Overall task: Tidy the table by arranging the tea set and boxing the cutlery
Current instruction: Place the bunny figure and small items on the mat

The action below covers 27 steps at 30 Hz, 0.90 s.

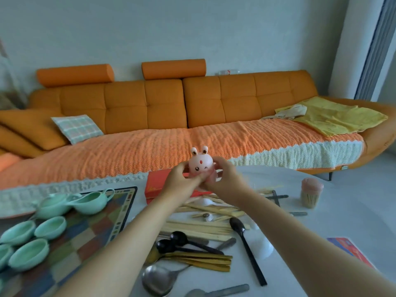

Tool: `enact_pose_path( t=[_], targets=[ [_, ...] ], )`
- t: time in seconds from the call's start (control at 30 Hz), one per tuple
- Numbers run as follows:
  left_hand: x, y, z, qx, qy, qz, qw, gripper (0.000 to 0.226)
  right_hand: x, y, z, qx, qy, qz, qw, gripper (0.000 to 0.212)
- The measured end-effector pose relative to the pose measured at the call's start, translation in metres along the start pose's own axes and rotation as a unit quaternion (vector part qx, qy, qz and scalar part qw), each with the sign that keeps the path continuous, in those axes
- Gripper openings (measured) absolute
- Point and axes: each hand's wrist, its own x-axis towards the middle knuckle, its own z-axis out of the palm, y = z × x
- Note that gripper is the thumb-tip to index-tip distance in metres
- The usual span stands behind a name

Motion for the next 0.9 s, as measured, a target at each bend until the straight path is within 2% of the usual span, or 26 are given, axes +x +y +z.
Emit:
enact_pose_path(
  t=[0.1,0.2,0.3,0.37,0.5,0.63,0.67,0.77,0.8,0.9],
  targets=[
    [-0.026,-0.011,-0.042,0.015,0.022,-0.014,1.000,0.051,-0.013,-0.022,0.034,0.011,-0.045,-0.007,0.999,0.067],
    [-0.055,-0.020,-0.081,0.026,0.031,-0.022,0.999,0.046,-0.025,-0.043,0.068,0.053,-0.094,0.010,0.994,0.058],
    [-0.080,-0.037,-0.118,0.051,0.036,-0.036,0.997,0.063,-0.032,-0.056,0.104,0.007,-0.128,-0.009,0.992,0.071],
    [-0.092,-0.050,-0.139,0.069,0.035,-0.047,0.996,0.067,-0.036,-0.066,0.124,-0.032,-0.159,-0.020,0.987,0.070],
    [-0.108,-0.064,-0.173,0.100,0.022,-0.067,0.992,0.062,-0.038,-0.078,0.161,-0.044,-0.187,-0.022,0.981,0.072],
    [-0.120,-0.069,-0.203,0.142,0.017,-0.071,0.987,0.042,-0.036,-0.087,0.196,-0.066,-0.195,-0.017,0.978,0.081],
    [-0.122,-0.072,-0.210,0.152,0.010,-0.076,0.985,0.045,-0.035,-0.088,0.205,-0.075,-0.201,-0.019,0.977,0.083],
    [-0.125,-0.082,-0.232,0.213,-0.004,-0.088,0.973,0.076,-0.032,-0.091,0.229,-0.078,-0.206,-0.018,0.975,0.080],
    [-0.124,-0.089,-0.238,0.247,0.003,-0.088,0.965,0.076,-0.032,-0.091,0.237,-0.080,-0.205,-0.016,0.975,0.076],
    [-0.120,-0.105,-0.253,0.355,0.048,-0.052,0.932,0.053,-0.031,-0.093,0.256,-0.085,-0.206,0.000,0.975,0.068]
  ],
)
